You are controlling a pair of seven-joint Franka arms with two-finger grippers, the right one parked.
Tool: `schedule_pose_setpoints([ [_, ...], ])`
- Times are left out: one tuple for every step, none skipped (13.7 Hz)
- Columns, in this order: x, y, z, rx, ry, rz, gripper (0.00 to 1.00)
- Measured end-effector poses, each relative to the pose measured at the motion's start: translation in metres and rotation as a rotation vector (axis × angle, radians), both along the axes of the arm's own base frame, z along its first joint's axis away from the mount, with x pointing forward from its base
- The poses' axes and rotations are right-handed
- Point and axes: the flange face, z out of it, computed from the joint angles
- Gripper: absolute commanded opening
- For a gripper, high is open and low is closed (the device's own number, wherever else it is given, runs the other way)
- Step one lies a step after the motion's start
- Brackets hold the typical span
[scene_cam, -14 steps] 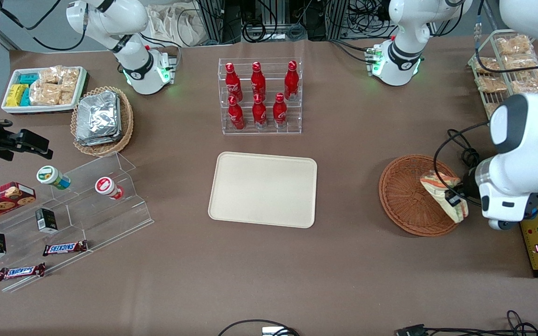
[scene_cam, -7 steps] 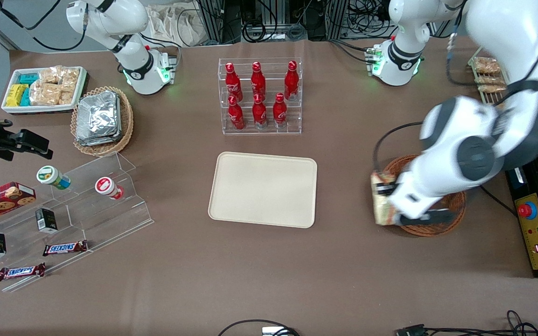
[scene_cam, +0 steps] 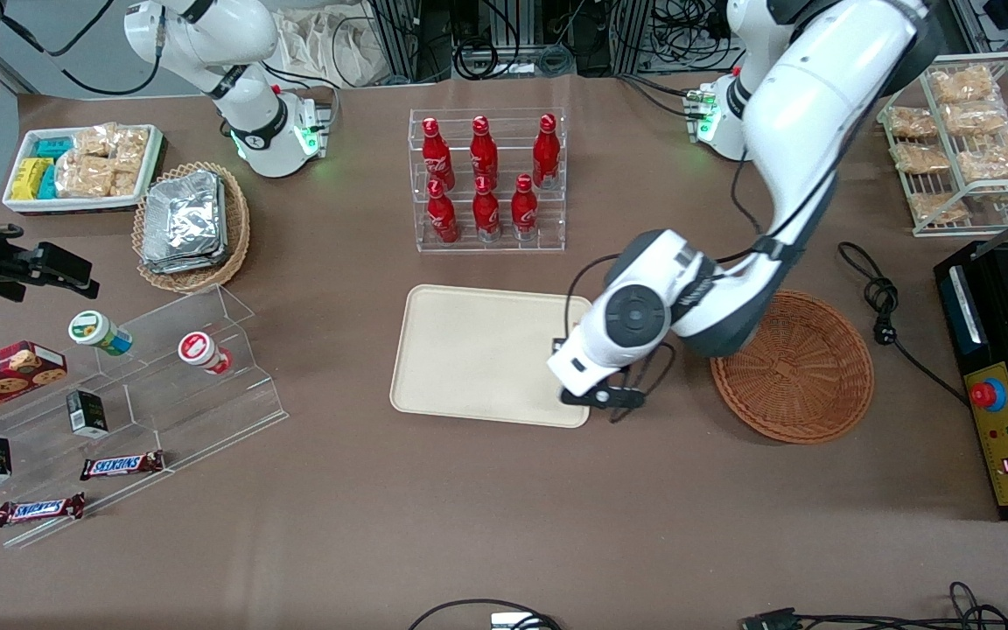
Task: Place sandwich from basket to tray
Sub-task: 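Lower the sandwich onto the tray and open the left gripper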
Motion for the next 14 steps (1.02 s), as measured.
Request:
schedule_pose_setpoints([
  [-0.007, -0.009, -0.006, 0.004, 0.010, -0.008, 0.00],
  [-0.014, -0.016, -0.011, 0.008, 0.018, -0.019, 0.00],
  [-0.020, -0.022, -0.016, 0.011, 0.024, -0.027, 0.00],
  [-0.023, -0.024, -0.023, 0.011, 0.025, -0.028, 0.00],
  [-0.021, -0.022, -0.031, 0.010, 0.023, -0.018, 0.00],
  [-0.016, -0.018, -0.041, 0.006, 0.017, 0.003, 0.00],
  [-0.011, -0.014, -0.051, -0.001, 0.010, 0.031, 0.06],
  [-0.008, -0.012, -0.058, -0.006, 0.008, 0.056, 0.54],
  [-0.008, -0.012, -0.060, -0.007, 0.009, 0.072, 1.00],
  [-0.007, -0.013, -0.058, -0.007, 0.007, 0.082, 1.00],
  [-0.006, -0.013, -0.056, -0.008, 0.004, 0.090, 1.00],
  [-0.005, -0.013, -0.054, -0.010, 0.000, 0.095, 1.00],
  [-0.002, -0.013, -0.049, -0.012, -0.006, 0.098, 1.00],
  [0.000, -0.012, -0.041, -0.011, -0.013, 0.101, 1.00],
])
